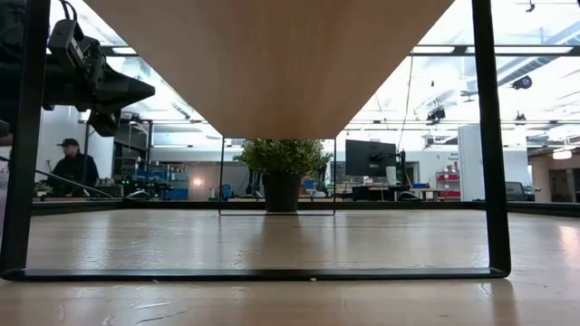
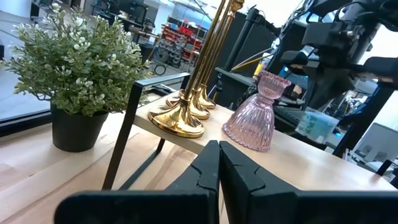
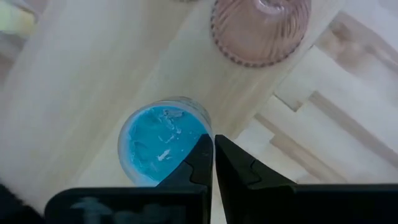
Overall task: Pick & Place candle stick holders
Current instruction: Put the blue scented candle on the shelf, then put the yellow scented candle on the shelf aligned with the blue scented candle
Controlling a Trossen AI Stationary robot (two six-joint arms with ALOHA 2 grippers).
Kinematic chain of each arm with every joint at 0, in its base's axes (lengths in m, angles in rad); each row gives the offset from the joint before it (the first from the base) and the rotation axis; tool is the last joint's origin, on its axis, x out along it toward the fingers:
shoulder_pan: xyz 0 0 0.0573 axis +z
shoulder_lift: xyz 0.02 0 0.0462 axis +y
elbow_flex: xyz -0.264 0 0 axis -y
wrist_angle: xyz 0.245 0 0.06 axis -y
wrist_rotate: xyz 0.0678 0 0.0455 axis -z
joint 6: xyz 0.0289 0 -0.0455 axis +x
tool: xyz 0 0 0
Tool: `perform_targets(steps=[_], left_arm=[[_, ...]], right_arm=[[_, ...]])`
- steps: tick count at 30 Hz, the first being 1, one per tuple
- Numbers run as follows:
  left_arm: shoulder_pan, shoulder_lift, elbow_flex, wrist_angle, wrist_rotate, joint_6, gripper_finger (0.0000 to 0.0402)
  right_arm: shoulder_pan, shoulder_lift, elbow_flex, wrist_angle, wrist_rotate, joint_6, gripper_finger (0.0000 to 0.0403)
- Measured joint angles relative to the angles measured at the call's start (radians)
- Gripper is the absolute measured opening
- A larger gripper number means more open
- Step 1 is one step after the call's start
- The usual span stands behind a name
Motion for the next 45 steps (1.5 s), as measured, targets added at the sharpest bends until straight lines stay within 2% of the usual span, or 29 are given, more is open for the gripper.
perform_targets(steps=[9,24,34,40,45], left_arm=[[0.0,0.0,0.0,0.0,0.0,0.0,0.001],[0.0,0.001,0.0,0.0,0.0,0.0,0.001],[0.0,0.001,0.0,0.0,0.0,0.0,0.001],[0.0,0.001,0.0,0.0,0.0,0.0,0.001],[0.0,0.001,0.0,0.0,-0.001,0.002,0.001]], right_arm=[[0.002,0.098,0.091,-0.067,0.0,-0.054,0.0008],[0.002,0.08,0.082,-0.067,0.0,-0.065,0.001],[0.002,0.067,0.082,-0.059,0.0,-0.069,0.0078],[0.002,0.016,0.082,0.014,0.001,-0.087,0.0112],[0.003,-0.042,0.082,0.066,0.071,-0.097,0.0123]])
